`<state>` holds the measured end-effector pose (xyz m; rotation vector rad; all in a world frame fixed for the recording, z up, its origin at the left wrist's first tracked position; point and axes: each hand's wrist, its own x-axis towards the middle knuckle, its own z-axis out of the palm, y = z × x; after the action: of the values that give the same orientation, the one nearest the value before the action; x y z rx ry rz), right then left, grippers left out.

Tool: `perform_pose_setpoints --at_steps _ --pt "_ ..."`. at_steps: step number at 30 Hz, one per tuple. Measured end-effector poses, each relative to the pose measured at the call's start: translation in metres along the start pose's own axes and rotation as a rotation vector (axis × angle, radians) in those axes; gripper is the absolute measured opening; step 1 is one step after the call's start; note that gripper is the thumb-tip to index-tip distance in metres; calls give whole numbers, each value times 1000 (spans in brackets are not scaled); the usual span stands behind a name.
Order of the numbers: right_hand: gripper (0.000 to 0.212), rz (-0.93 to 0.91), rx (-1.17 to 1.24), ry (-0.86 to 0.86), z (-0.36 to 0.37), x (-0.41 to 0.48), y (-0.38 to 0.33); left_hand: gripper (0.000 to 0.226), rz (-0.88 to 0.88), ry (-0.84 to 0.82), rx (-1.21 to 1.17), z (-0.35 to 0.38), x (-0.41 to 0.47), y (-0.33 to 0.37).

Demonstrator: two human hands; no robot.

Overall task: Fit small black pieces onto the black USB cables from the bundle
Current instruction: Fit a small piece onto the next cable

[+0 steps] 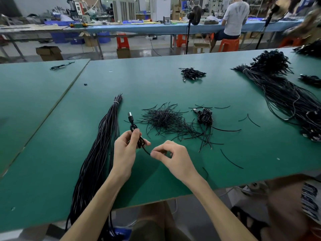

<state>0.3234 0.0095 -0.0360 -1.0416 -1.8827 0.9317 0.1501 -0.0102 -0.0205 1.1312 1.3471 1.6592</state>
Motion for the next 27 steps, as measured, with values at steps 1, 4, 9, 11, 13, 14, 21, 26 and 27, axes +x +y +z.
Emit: perform_pose_setpoints --at_steps 1,4,9,11,13,14,21,26,27 --pt "13 -1 7 -15 0 0 0 35 -7 17 -9 0 1 1" --pt "21 -3 52 5 0 0 0 33 -90 52 -96 -5 8 9" --pt "30 48 114 24 0 1 -2 27 -283 77 -192 1 26 19" --pt "30 50 147 32 -1 1 -3 25 -331 70 -230 11 34 22" --pt "30 61 184 64 -2 3 -2 23 -382 48 -249 23 41 25" --pt "30 74 201 79 -4 3 0 23 -405 38 -252 30 46 28" --pt "47 183 576 208 -10 2 1 24 -446 -11 -394 73 100 70" --pt "62 166 397 -96 -3 1 -2 33 -550 -54 -178 120 122 65" --pt "60 163 310 -155 -1 1 -3 34 -549 -74 -94 131 122 61"
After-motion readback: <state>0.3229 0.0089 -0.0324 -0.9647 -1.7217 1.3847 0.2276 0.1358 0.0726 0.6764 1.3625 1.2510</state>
